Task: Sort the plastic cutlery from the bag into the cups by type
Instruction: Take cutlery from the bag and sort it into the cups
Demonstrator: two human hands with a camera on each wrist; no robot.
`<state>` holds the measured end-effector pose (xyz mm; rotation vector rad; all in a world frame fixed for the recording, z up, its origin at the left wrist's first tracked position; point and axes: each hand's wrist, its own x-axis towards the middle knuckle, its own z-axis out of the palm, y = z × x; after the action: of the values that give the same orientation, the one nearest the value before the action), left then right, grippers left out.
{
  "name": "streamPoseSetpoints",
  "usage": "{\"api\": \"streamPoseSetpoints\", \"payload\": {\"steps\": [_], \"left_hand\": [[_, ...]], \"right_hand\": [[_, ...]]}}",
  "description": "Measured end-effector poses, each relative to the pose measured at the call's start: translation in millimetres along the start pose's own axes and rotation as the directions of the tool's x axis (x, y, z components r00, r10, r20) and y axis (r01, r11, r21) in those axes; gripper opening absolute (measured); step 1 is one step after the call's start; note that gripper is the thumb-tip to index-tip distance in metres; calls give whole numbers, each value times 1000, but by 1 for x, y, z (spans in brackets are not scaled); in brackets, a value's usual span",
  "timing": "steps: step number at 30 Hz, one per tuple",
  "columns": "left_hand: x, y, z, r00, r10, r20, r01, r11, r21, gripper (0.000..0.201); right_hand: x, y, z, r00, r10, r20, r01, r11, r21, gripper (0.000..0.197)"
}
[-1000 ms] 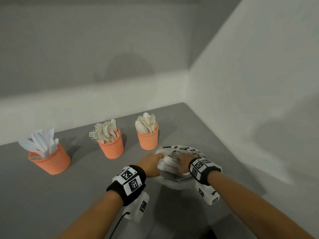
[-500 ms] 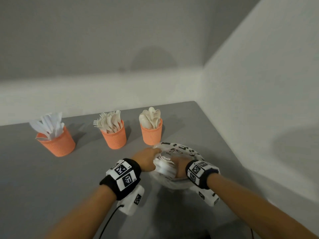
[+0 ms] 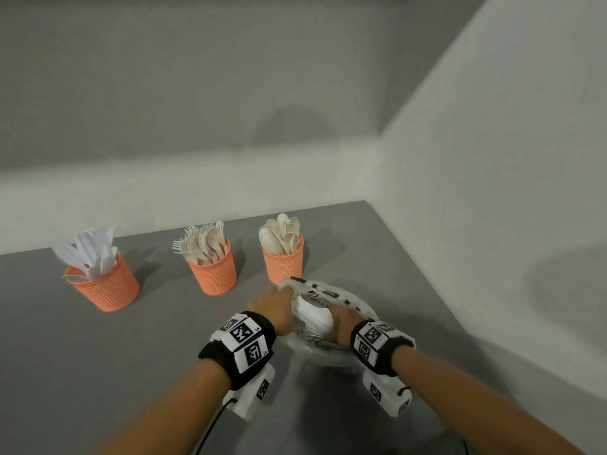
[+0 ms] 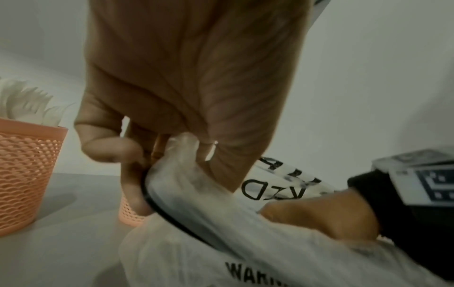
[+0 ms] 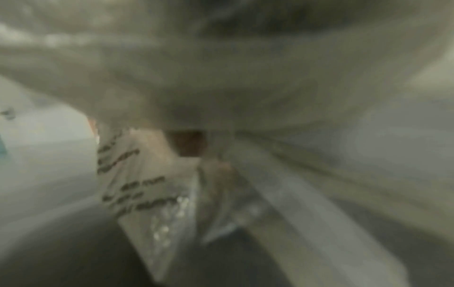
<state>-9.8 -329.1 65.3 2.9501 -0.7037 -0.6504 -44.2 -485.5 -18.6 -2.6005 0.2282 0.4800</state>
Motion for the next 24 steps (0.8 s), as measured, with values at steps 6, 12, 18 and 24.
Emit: {"api": "streamPoseSetpoints", "payload": {"steps": [6,12,18,24], "left_hand": [[8,3,-9,999,-9,31,10,999,-38,60],[12,-3,-17,999,34,11,-33,996,-82,49],[14,-8,-11,1000,27,-8,-28,961,-276,54],[19,0,2,993,111,38,-52,705,-708,56]], "right_hand": [[-11,2,-15,997,-63,47,63,998,-2,53],[-21,5,-28,991,-61,116,64,998,-22,55],[-27,4,-35,993,-82,84,79,996,43,51],[-26,8,-35,997,-6,80,-2,995,102,60]]}}
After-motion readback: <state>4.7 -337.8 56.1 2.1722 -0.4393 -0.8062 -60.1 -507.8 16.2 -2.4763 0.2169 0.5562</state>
